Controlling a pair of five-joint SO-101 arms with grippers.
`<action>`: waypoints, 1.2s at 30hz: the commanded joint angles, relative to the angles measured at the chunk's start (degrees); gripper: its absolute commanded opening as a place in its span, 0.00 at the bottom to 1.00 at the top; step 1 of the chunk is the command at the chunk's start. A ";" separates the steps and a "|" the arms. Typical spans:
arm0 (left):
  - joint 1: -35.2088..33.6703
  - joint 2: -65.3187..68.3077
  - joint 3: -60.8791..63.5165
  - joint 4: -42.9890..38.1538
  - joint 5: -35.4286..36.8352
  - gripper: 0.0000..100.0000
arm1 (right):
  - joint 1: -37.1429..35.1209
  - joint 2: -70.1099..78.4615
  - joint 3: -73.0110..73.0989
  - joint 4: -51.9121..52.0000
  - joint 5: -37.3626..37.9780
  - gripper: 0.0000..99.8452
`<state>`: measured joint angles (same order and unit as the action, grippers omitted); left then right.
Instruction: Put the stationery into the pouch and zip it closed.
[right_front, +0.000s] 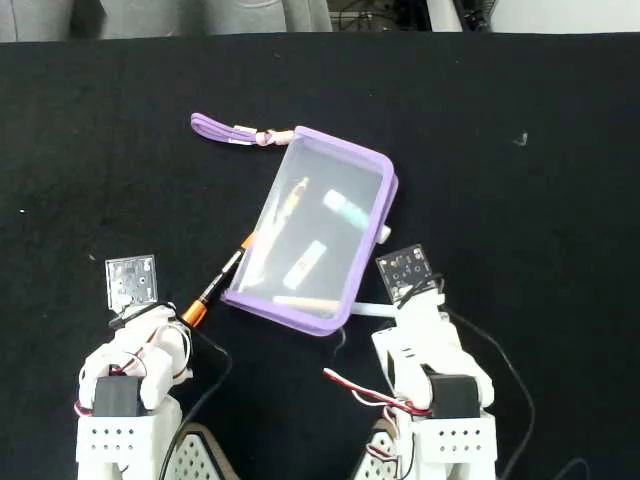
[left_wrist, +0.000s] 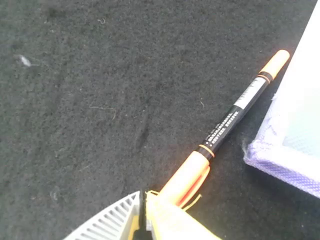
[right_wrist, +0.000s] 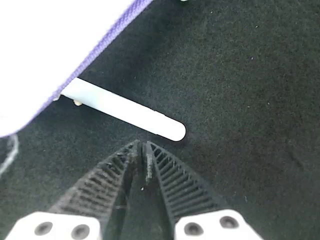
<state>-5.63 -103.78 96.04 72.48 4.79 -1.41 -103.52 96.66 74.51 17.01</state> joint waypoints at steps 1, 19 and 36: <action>0.13 -0.44 1.19 0.44 0.18 0.03 | -0.79 -5.05 -0.22 0.18 -0.53 0.01; 0.22 -0.44 1.19 0.44 0.18 0.03 | -1.49 -4.97 -0.66 -5.36 0.53 0.01; 0.22 -0.44 1.19 0.44 0.18 0.03 | -10.11 18.86 -49.89 -7.47 12.48 0.31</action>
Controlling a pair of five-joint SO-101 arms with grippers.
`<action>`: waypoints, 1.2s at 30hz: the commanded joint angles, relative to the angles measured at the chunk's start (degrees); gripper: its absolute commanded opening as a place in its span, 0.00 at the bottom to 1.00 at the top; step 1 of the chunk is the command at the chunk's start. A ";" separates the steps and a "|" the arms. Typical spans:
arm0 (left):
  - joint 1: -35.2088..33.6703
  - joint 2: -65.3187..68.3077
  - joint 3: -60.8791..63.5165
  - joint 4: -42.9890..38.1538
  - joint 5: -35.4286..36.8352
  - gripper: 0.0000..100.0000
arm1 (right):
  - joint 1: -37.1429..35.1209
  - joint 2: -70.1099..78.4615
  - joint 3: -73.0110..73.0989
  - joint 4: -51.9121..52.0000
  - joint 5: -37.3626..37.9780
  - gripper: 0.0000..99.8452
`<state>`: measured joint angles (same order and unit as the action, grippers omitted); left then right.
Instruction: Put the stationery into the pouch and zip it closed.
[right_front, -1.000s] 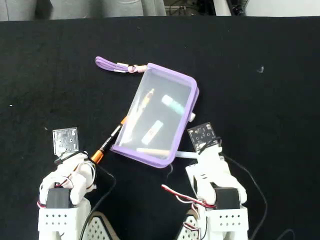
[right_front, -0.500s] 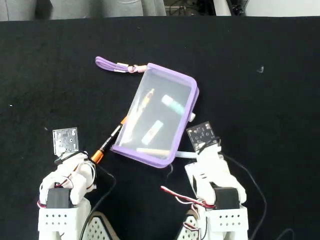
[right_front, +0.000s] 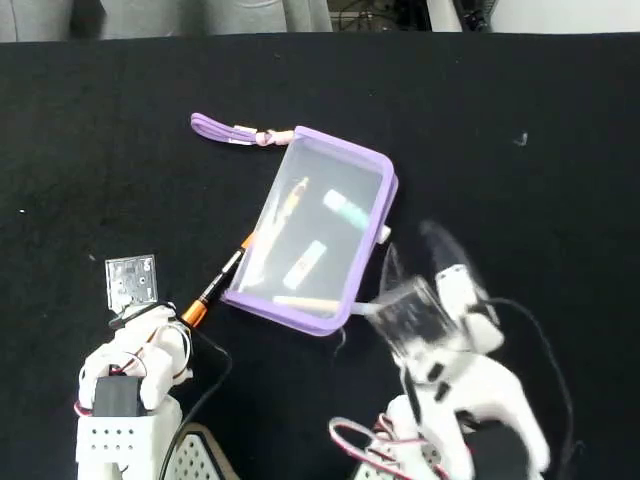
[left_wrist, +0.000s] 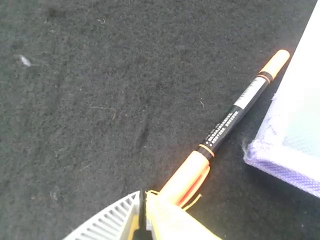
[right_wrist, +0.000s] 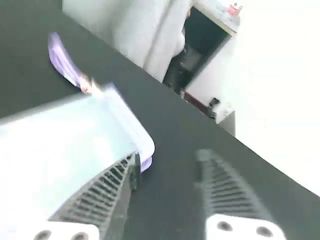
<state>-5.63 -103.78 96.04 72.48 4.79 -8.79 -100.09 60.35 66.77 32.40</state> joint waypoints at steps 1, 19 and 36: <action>0.22 -0.44 1.19 0.44 0.18 0.03 | -3.96 21.05 -16.92 0.26 -3.69 0.30; 0.22 -0.44 1.19 0.44 0.18 0.03 | -24.70 104.04 -81.19 4.22 -6.77 0.28; 0.31 -0.44 1.19 0.44 0.18 0.03 | -16.44 136.13 -146.15 34.55 -7.56 0.28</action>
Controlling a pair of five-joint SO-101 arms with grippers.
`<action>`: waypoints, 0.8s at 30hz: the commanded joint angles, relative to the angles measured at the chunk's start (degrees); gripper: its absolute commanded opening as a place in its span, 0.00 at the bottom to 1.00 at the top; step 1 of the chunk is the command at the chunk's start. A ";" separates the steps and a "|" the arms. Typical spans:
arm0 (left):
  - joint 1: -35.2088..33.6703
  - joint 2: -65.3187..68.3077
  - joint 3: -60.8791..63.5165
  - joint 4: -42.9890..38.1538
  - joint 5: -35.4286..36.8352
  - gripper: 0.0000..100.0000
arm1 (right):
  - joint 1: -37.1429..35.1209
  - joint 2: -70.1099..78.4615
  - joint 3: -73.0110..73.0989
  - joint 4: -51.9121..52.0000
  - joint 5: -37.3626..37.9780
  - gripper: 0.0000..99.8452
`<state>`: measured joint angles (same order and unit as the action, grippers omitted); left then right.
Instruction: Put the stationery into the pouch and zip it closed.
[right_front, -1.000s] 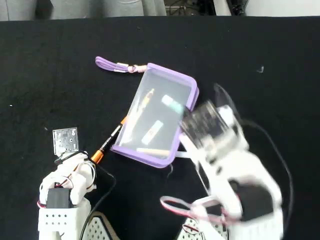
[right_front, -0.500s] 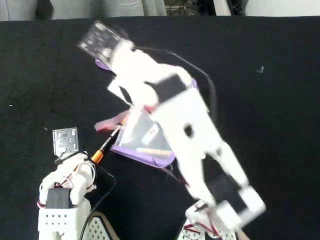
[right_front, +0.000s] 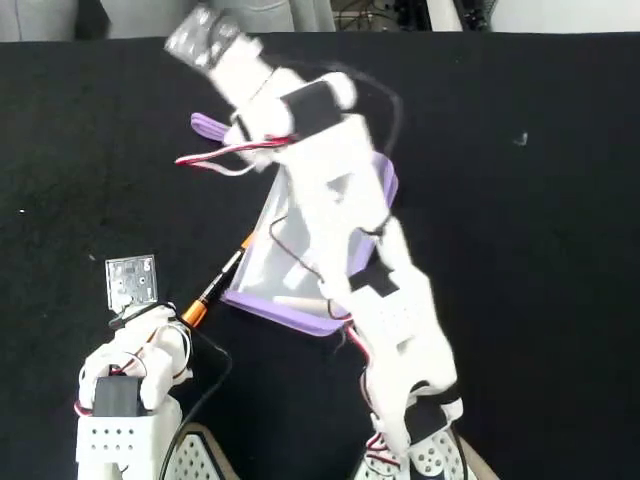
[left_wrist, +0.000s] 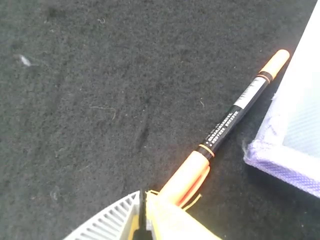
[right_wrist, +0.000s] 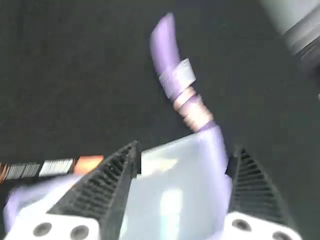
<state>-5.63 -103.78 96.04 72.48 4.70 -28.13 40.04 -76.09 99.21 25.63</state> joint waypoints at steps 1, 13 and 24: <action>0.22 -0.44 1.19 0.44 0.26 0.03 | 3.08 -5.23 -10.15 2.02 -0.79 0.28; 0.22 -0.44 1.19 0.44 0.26 0.03 | 8.79 -28.88 -10.15 2.20 -2.29 0.19; 0.57 -0.44 1.19 0.44 0.53 0.03 | 21.98 -45.14 -4.70 1.49 -3.08 0.03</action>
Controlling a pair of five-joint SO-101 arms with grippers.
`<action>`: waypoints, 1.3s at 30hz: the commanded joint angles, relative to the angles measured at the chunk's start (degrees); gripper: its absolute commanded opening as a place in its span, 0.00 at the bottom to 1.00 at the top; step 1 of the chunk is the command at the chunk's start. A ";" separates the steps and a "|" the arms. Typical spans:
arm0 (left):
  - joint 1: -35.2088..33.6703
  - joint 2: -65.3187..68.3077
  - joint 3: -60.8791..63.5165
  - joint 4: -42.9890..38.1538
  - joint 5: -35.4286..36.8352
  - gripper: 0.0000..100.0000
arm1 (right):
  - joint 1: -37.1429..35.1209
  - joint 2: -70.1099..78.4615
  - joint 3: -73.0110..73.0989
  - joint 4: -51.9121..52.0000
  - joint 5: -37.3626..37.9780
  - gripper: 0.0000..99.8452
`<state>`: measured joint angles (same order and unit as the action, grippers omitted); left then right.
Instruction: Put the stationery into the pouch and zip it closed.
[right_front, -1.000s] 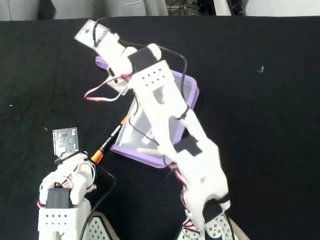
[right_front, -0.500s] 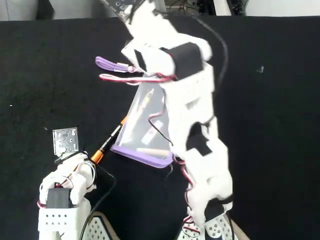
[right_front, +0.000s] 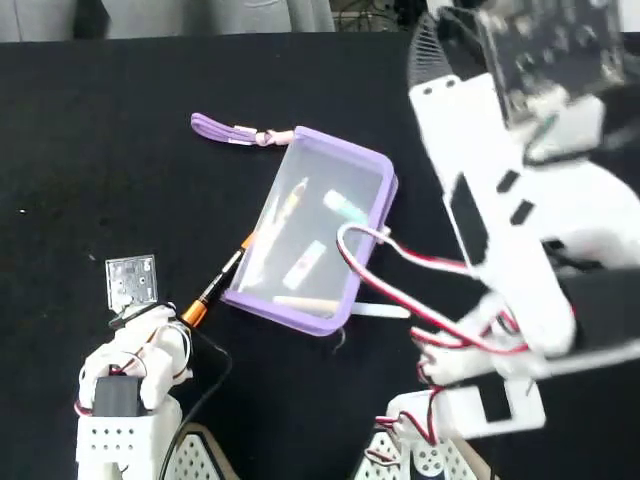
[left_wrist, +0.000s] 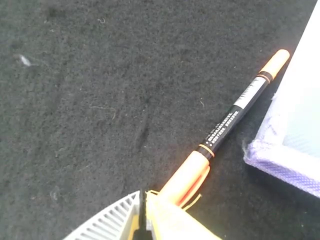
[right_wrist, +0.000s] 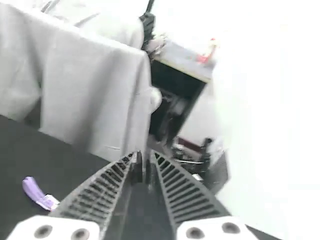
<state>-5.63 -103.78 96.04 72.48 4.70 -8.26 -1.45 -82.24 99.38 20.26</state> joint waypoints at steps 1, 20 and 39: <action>0.57 -0.44 1.19 0.44 0.53 0.03 | 1.93 -3.91 1.27 0.62 2.99 0.03; -0.40 -0.62 -8.48 -6.42 -33.93 0.03 | 4.40 -5.58 8.40 1.58 3.43 0.01; -7.08 28.66 -37.93 -21.71 -19.16 0.17 | 5.27 -5.67 8.84 1.76 3.78 0.01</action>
<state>-12.31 -90.86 70.90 51.47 -15.52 -3.43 -5.76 -73.80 99.47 24.31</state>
